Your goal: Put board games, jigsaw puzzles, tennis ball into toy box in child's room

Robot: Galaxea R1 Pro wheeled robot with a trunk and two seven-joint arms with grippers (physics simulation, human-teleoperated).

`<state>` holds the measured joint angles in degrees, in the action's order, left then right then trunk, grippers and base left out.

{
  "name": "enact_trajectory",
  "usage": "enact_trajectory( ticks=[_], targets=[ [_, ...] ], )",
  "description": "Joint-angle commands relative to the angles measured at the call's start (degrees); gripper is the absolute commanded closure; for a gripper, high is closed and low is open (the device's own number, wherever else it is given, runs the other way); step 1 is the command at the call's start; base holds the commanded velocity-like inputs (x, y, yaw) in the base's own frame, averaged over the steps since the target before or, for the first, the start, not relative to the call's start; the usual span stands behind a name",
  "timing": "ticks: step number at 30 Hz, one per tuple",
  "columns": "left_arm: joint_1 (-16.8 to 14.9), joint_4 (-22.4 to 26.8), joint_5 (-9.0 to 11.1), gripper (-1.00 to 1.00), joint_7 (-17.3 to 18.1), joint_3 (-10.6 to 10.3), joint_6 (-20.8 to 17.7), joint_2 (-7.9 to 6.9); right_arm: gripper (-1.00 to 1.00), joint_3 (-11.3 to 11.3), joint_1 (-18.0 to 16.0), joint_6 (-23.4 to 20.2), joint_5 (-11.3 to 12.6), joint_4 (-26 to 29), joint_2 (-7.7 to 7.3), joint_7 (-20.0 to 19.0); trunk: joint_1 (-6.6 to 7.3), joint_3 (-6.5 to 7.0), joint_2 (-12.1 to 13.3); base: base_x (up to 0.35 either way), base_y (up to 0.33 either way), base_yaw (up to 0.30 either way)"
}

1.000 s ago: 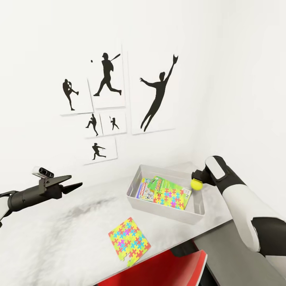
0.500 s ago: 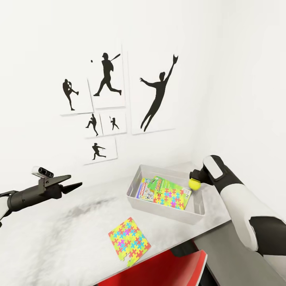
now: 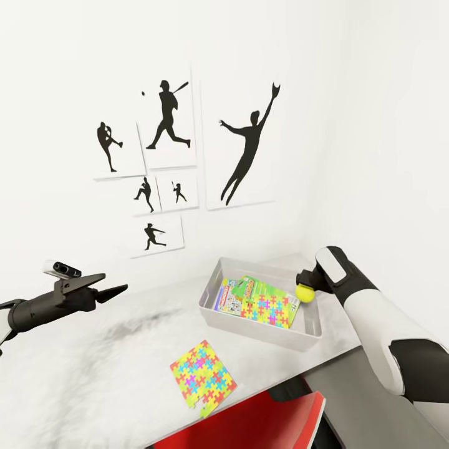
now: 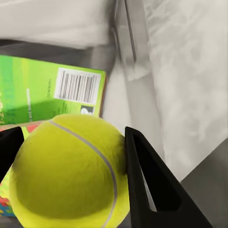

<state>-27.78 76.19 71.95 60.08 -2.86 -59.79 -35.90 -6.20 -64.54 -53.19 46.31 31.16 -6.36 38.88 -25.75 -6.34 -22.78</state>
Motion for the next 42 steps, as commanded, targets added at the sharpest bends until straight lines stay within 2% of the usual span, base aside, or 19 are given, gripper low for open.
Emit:
enact_trajectory(
  ticks=[1,19,31,34,38,42],
  targets=[
    [-0.08,-0.05,0.12,-1.0,0.22,-0.13,-0.21,-0.05,1.0,-0.46,-0.04,0.02,0.8,0.02,-0.08,0.67,-0.04,-0.17,-0.14,0.0,0.0,0.0],
    [-0.08,-0.08,0.04,-1.0,0.3,-0.15,-0.21,-0.05,1.0,-0.56,0.03,0.01,0.73,-1.56,-0.01,0.67,-0.04,-0.91,-0.14,0.0,0.0,0.0],
    [-0.08,-0.11,0.04,-1.0,0.3,-0.19,-0.21,-0.05,1.0,-0.76,0.12,0.01,0.71,-1.69,0.03,0.67,-0.04,-1.95,-0.14,0.0,0.0,0.0],
    [-0.08,-0.15,0.04,-1.0,0.3,-0.21,-0.21,-0.05,1.0,-2.72,0.12,0.07,0.71,-1.71,0.03,0.67,-0.04,-2.23,-0.14,0.0,0.0,0.0],
    [-0.08,-0.16,0.04,-1.0,0.3,-0.19,-0.21,-0.05,1.0,-7.19,0.19,0.5,0.71,-1.71,0.03,0.62,-0.04,-2.61,-0.14,0.0,0.0,0.0],
    [-0.08,-0.17,-0.02,-1.0,0.3,-0.18,-0.21,-0.05,1.0,-8.78,0.2,0.52,0.77,-1.71,0.05,0.59,-0.04,-2.99,-0.14,0.0,0.0,0.0]
  ],
)
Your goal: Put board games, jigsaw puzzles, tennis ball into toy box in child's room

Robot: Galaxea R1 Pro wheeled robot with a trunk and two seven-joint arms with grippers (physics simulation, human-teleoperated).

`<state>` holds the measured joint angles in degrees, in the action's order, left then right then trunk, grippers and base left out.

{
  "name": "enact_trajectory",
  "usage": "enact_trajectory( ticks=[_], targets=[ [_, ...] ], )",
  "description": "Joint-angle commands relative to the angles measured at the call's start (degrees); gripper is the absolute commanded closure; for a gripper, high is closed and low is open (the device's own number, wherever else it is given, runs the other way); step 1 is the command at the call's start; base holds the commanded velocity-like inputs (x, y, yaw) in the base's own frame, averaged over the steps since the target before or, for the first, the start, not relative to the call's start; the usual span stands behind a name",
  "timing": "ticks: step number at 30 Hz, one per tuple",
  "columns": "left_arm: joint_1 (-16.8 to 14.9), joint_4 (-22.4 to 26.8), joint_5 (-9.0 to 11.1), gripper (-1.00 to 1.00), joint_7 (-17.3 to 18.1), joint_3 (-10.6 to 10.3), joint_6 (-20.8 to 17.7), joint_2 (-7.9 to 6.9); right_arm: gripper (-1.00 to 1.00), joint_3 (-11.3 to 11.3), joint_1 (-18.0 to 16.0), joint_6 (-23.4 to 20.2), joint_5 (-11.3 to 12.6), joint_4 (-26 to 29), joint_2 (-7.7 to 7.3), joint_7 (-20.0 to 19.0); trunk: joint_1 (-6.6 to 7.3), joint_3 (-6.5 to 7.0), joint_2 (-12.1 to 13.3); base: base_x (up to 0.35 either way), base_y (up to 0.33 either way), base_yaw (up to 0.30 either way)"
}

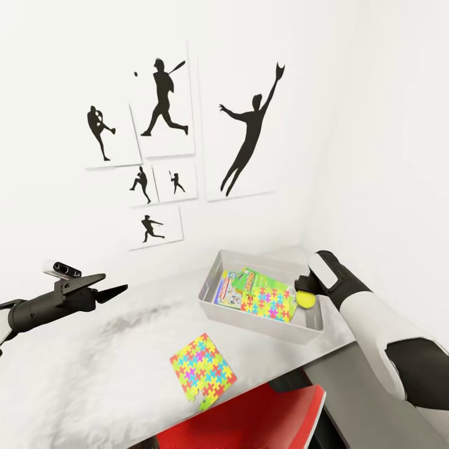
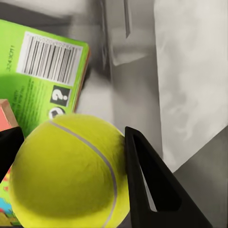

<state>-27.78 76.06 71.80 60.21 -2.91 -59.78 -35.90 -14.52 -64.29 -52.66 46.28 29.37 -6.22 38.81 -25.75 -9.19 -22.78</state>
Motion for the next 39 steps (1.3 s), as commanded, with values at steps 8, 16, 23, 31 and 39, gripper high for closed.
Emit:
enact_trajectory(
  ticks=[8,16,23,31,39],
  targets=[
    [0.18,-0.37,0.06,-1.0,0.26,0.01,-0.22,-0.38,1.0,-1.0,-0.38,-0.72,0.46,-1.39,0.82,0.36,-0.04,-0.59,-0.14,0.0,0.0,0.0],
    [0.22,-1.88,0.08,-1.0,0.26,-0.04,-0.22,-1.14,1.0,-0.81,-1.02,-2.24,0.72,-0.2,2.93,1.28,-0.04,-0.59,-0.14,0.0,0.0,0.0],
    [0.27,-2.13,0.14,-1.0,0.26,-0.07,-0.22,-2.2,1.0,-0.78,-1.01,-2.51,0.74,1.17,3.65,1.38,-0.04,-0.59,-0.14,0.0,0.0,0.0],
    [0.26,-2.14,0.18,-1.0,0.26,-0.08,-0.22,-2.25,1.0,-0.71,-1.01,-2.63,0.8,1.19,3.61,1.37,-0.04,-0.59,-0.14,0.0,0.0,0.0],
    [0.27,-2.15,0.18,-1.0,0.26,-0.08,-0.22,-2.25,1.0,-0.77,-1.01,-2.63,0.74,1.13,3.67,1.44,-0.04,-0.59,-0.14,0.0,0.0,0.0]
  ],
)
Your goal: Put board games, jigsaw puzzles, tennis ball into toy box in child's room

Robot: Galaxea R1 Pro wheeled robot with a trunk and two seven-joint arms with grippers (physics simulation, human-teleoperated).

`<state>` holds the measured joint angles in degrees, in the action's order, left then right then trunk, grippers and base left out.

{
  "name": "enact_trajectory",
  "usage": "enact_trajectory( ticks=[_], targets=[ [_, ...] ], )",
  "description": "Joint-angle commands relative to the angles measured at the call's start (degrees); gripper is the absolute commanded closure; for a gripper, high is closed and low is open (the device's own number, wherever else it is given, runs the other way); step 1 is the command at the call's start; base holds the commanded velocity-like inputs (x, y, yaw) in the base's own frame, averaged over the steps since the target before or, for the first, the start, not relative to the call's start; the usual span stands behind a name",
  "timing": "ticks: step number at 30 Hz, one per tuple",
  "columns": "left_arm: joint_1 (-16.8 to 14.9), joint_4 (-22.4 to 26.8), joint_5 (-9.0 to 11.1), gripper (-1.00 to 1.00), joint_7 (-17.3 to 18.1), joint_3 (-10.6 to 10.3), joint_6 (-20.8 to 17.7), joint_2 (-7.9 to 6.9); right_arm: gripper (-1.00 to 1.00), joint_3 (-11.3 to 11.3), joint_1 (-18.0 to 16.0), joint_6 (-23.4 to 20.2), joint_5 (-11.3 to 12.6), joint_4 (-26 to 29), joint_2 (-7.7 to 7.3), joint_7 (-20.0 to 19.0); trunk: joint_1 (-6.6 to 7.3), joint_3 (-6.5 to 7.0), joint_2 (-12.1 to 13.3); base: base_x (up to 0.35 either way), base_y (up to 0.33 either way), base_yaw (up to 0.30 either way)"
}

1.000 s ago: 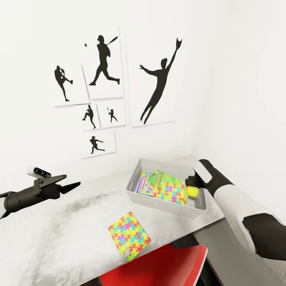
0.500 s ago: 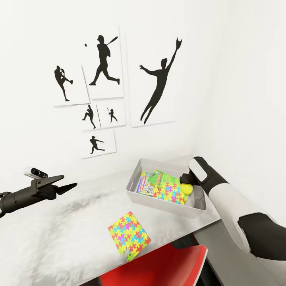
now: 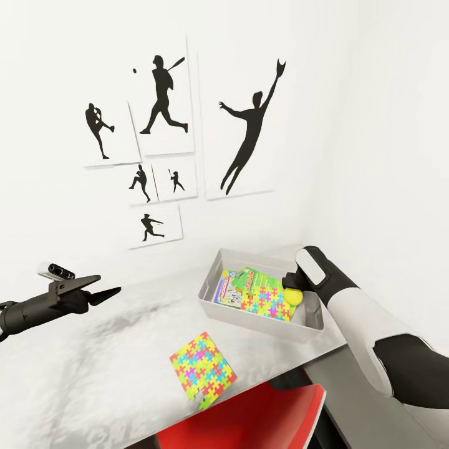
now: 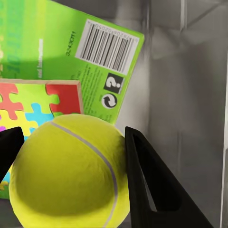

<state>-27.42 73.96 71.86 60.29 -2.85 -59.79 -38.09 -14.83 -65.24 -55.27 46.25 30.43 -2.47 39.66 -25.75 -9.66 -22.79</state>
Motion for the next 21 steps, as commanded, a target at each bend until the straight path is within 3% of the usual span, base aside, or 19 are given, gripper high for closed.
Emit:
enact_trajectory(
  ticks=[1,21],
  targets=[
    [-0.09,-0.04,0.12,-1.0,0.18,-0.14,-0.21,-0.05,1.0,-0.46,-0.06,-0.08,0.77,0.1,-0.08,0.59,-0.04,-0.12,-0.13,0.0,0.0,0.0],
    [-0.09,-0.04,0.12,-1.0,0.18,-0.14,-0.21,-0.05,1.0,-0.46,-0.06,-0.36,0.77,0.22,-0.08,0.59,-0.04,-0.12,-0.13,0.0,0.0,0.0]
  ],
)
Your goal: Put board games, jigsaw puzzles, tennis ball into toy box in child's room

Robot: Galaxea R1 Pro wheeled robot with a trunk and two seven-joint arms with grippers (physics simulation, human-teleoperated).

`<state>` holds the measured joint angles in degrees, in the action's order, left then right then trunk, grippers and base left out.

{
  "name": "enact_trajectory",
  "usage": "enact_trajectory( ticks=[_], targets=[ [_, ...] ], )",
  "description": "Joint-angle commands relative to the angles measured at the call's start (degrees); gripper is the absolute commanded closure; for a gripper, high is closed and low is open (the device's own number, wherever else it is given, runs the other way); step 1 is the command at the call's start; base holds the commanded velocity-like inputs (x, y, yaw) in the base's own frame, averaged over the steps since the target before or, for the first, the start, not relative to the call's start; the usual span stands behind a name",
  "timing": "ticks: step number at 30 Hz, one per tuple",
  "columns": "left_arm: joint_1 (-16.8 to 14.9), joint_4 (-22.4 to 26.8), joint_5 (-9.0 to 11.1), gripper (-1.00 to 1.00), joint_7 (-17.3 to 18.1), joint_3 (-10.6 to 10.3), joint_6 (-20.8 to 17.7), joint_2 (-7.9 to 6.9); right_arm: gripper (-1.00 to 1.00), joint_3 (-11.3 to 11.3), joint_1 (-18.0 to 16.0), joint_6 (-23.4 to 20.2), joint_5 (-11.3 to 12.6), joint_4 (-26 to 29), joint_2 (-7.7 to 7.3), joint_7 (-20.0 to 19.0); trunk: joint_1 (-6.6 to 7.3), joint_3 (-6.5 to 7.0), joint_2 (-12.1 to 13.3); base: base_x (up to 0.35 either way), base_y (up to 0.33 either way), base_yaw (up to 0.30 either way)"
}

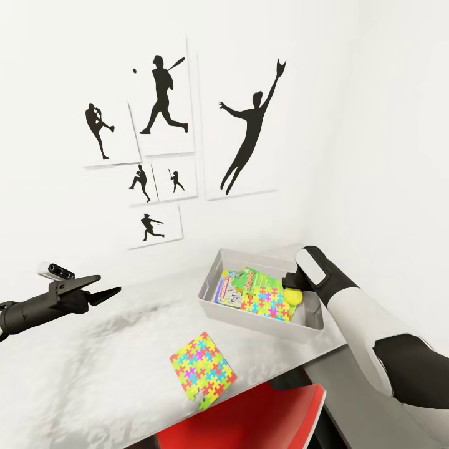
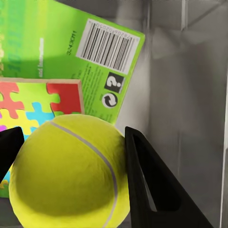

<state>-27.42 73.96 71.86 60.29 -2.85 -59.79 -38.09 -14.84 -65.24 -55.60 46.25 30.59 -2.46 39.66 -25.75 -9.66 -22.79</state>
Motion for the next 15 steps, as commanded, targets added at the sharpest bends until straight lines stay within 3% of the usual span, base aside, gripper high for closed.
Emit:
enact_trajectory(
  ticks=[1,9,15],
  targets=[
    [-0.09,-0.04,0.12,-1.0,0.18,-0.14,-0.21,-0.05,1.0,-0.46,-0.06,-0.03,0.77,0.1,-0.09,0.59,-0.04,-0.12,-0.13,0.0,0.0,0.0],
    [-0.09,-0.04,0.04,-1.0,0.18,-0.14,-0.21,-0.05,1.0,-0.48,-0.06,-0.38,0.76,0.36,-0.09,0.59,-0.04,-0.12,-0.13,-0.002,0.0,0.0],
    [-0.09,-0.04,0.03,-1.0,0.18,-0.14,-0.21,-0.05,1.0,-0.43,-0.06,-2.03,0.84,3.17,-0.31,0.67,-0.04,-0.12,-0.13,-0.112,0.0,0.0]
  ],
)
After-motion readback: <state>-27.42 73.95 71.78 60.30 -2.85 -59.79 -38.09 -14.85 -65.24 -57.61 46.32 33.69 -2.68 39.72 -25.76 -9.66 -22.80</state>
